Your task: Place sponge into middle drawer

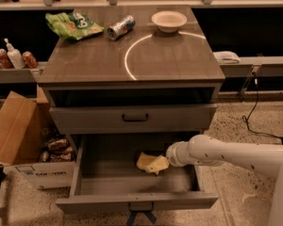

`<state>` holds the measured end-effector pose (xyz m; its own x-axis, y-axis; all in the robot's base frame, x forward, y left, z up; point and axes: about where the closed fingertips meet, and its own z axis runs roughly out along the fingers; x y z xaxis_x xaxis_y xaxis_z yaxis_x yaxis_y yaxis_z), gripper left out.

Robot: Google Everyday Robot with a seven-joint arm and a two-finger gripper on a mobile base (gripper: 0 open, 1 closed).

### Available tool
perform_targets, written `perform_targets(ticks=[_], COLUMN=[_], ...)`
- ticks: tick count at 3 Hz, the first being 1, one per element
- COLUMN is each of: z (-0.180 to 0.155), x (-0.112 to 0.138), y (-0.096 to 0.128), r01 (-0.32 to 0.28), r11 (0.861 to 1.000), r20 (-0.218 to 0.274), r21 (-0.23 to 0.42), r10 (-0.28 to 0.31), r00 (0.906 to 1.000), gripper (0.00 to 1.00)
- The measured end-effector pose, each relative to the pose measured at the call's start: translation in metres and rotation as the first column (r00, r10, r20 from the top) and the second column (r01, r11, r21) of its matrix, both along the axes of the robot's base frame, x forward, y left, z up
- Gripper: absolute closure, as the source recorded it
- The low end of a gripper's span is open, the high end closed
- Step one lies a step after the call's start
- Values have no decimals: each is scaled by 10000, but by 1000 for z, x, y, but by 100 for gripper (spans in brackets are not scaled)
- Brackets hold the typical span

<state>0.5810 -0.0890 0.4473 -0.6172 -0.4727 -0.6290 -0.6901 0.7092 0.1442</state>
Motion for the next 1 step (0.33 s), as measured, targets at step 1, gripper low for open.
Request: perform_targets(ticks=[1], z=[12], x=[-27], y=[-37], r01=[629], r11=[9978], r20=[4], r21=[211], r10=[-629], r00=[9980], gripper=[0])
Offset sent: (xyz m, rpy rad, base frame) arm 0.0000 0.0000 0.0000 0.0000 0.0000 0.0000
